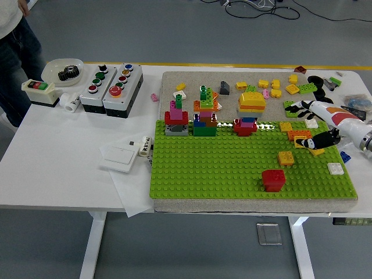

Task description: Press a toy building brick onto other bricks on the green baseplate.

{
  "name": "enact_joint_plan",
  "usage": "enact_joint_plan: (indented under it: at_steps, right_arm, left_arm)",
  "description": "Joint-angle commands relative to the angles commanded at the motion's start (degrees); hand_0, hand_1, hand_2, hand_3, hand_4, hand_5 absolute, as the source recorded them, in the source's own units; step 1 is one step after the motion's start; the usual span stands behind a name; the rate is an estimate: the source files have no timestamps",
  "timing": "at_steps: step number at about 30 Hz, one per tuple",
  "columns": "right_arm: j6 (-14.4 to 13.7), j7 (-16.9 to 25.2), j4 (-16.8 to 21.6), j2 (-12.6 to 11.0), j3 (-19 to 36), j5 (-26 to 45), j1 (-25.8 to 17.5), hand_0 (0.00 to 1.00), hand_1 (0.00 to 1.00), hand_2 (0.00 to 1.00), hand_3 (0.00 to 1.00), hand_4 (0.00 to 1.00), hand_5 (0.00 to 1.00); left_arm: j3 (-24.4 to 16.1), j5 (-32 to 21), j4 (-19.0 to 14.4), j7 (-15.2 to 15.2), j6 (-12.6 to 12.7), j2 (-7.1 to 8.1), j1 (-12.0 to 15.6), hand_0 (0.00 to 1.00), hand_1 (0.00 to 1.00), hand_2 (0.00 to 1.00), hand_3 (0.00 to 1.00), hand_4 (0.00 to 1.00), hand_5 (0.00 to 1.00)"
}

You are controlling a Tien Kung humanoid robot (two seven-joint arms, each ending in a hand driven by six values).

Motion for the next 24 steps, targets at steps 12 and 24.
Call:
enact_joint_plan:
  at_steps: [12, 24]
  right_arm:
    - [3.24, -4.05, -0.75, 2.2, -5.75, -8.5, 4.04, 0.614, 0.624, 0.684, 0.666, 0.813, 0.061]
    - [6.55, -5.88, -3.37, 4.15, -7.6, -9.45, 5.53, 0.612, 0.621, 0.69, 0.69, 0.834, 0.092]
  left_arm:
    - [-0.01, 0.09, -0.02, 0.06, 0.02, 0.11, -0.17, 0.806, 0.885, 0.898, 0.758, 0.795, 0.762]
    - [-0.02, 0.08, 0.01, 0.05, 0.1, 0.23, -0.28, 0.8, 0.885, 0.899, 0.758, 0.794, 0.761]
